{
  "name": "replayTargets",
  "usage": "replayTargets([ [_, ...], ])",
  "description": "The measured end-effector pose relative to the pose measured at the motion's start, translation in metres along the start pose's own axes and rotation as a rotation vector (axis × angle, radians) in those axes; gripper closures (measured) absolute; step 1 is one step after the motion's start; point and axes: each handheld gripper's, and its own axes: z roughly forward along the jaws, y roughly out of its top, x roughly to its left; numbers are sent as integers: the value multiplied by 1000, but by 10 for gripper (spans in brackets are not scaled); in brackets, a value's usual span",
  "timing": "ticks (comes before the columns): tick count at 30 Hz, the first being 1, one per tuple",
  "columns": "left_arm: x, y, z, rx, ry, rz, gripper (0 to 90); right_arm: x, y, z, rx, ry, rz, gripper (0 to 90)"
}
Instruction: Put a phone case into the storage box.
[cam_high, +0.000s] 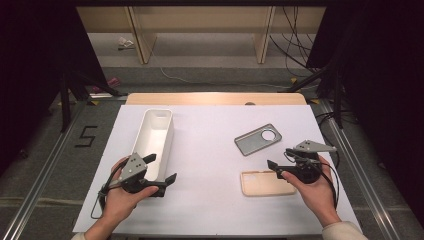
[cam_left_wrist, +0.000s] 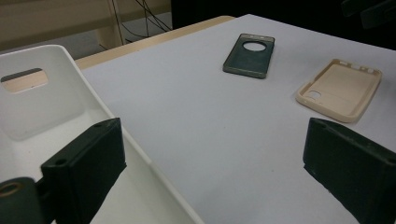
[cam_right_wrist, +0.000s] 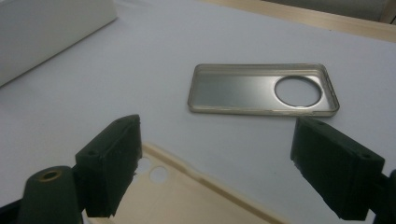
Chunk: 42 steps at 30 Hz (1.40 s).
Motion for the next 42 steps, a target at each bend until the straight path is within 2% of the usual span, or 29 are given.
replayTargets([
  [10,0,0,0,-1,-1,3,53,4,3,10,4,5,-25,176],
  [14,0,0,1,1,-4,7,53,4,8,16,0,2,-43,234],
  [20,0,0,2,2,-3,5,53,8,21,33,8,10,-106,446],
  [23,-1,0,2,1,-5,6,53,10,31,47,21,15,-143,590],
  [24,-1,0,2,1,-5,6,53,10,31,47,21,15,-143,590],
  [25,0,0,2,1,-5,4,53,12,39,59,49,22,-161,704],
  [27,0,0,2,1,-5,5,53,13,45,68,72,20,-169,800],
  [30,-1,0,1,0,-6,6,53,14,54,86,118,22,-174,882],
  [36,0,0,1,1,-7,3,53,13,64,115,181,8,-165,900],
  [42,0,0,1,1,-6,6,53,11,62,135,235,11,-154,900],
])
